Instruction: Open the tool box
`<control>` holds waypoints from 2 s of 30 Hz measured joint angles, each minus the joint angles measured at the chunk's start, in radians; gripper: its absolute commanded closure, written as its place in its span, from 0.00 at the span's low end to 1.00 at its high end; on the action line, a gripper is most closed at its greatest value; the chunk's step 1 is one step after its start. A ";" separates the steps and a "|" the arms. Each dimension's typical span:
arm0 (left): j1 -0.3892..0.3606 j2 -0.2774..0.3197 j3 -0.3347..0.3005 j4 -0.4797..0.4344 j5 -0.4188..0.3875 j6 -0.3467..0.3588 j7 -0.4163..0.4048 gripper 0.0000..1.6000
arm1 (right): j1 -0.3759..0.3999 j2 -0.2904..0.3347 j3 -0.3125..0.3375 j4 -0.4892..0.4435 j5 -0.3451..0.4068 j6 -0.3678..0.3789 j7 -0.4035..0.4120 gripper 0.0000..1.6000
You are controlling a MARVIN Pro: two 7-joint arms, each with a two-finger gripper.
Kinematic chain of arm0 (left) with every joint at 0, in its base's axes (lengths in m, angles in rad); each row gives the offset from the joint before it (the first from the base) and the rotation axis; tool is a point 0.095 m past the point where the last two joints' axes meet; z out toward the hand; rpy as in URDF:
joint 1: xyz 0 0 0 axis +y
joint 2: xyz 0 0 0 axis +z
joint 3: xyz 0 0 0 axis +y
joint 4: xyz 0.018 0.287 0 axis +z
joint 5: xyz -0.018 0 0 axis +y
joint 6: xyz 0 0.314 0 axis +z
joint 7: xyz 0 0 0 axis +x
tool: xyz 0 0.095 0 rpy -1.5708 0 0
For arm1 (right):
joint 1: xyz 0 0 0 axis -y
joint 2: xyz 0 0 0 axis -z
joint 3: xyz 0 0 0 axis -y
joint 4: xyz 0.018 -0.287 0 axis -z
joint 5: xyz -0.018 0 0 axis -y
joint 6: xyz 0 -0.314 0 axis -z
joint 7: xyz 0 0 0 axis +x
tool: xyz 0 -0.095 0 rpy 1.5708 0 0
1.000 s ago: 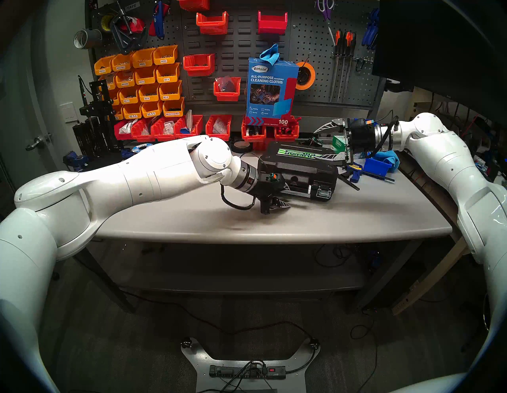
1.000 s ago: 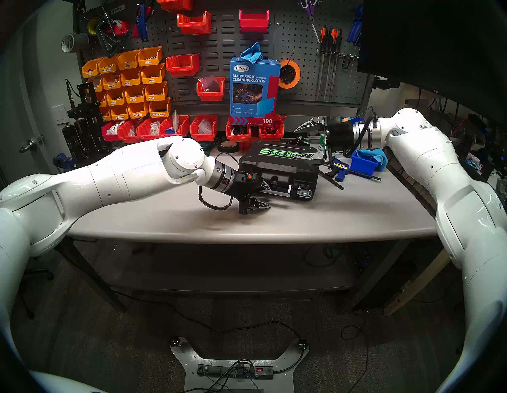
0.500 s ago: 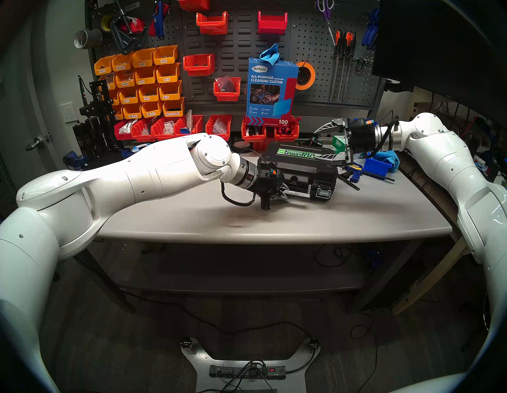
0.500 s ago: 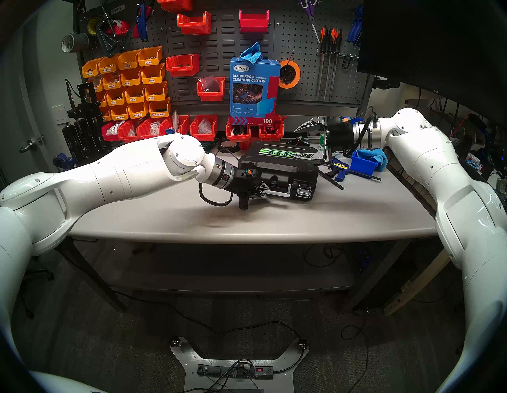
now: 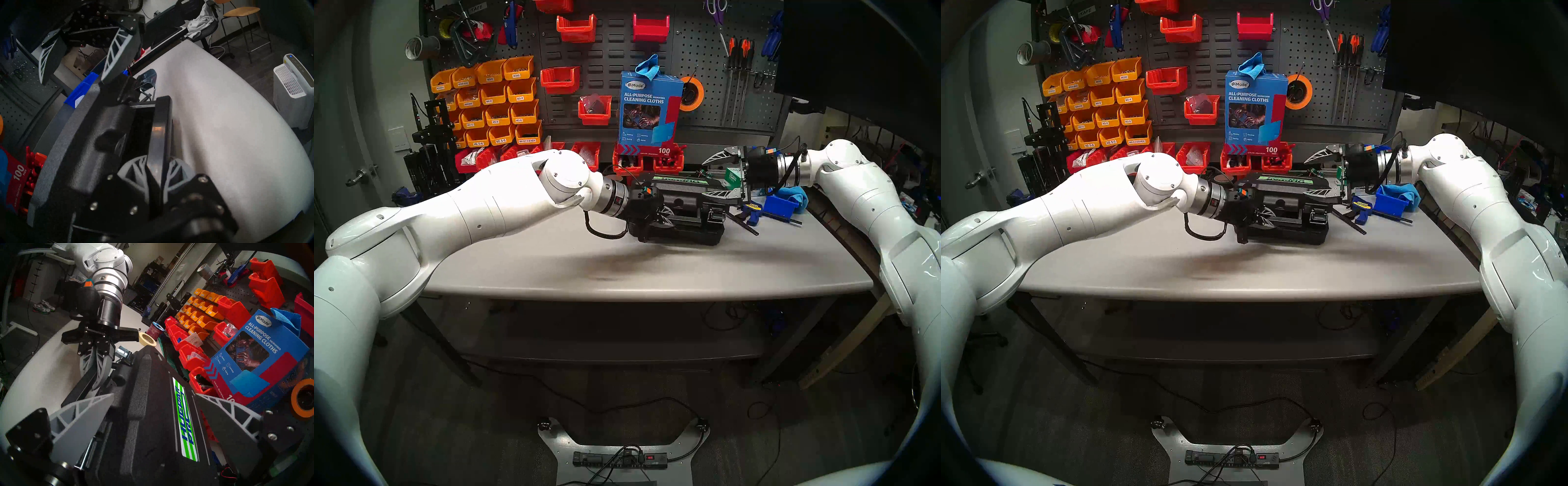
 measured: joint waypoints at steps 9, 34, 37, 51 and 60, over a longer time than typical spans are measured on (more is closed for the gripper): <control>-0.001 0.034 -0.010 -0.034 -0.017 0.002 -0.037 1.00 | 0.001 0.000 0.000 0.001 0.000 -0.001 -0.004 0.00; -0.008 0.026 -0.054 0.015 -0.037 -0.004 -0.036 1.00 | 0.142 0.037 0.051 0.178 -0.073 -0.042 -0.055 0.00; -0.018 0.022 -0.074 0.033 -0.043 -0.004 -0.031 1.00 | 0.143 0.033 0.052 0.188 -0.075 -0.046 -0.053 0.00; -0.067 0.005 -0.200 0.176 -0.124 0.022 -0.004 1.00 | 0.142 0.011 0.055 0.208 -0.060 -0.060 -0.042 0.00; -0.100 -0.035 -0.278 0.326 -0.196 0.096 0.007 1.00 | 0.141 0.004 0.056 0.214 -0.052 -0.065 -0.045 0.00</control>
